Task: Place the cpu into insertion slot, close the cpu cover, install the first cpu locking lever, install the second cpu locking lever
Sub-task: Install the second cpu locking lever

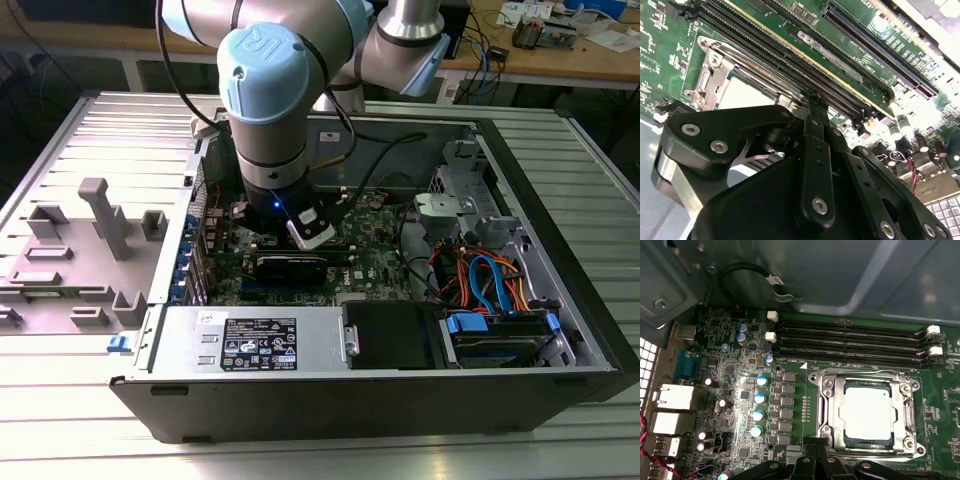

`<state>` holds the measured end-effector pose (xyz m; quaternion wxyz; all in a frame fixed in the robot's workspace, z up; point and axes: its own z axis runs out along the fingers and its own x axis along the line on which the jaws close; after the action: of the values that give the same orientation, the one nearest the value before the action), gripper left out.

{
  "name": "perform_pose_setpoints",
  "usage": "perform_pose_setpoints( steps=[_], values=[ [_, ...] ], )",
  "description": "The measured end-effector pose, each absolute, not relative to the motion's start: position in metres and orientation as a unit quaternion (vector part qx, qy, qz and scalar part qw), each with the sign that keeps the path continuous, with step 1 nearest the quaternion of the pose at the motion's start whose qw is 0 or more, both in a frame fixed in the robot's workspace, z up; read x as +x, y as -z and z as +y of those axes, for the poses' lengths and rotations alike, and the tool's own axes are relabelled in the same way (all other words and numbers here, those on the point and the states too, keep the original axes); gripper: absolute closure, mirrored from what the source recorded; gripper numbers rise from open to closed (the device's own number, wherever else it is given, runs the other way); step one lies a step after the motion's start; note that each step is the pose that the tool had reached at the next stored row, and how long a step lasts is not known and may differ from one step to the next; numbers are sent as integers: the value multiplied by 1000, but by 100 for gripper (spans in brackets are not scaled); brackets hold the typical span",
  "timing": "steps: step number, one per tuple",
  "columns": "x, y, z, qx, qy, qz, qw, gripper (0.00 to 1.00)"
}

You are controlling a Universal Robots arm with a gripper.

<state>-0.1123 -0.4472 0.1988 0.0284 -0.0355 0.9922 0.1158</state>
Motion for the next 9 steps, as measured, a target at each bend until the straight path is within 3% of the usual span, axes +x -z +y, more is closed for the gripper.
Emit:
perform_pose_setpoints(
  steps=[9],
  values=[
    [-113,-200,-447,-35,-115,992,28,89]
  ],
)
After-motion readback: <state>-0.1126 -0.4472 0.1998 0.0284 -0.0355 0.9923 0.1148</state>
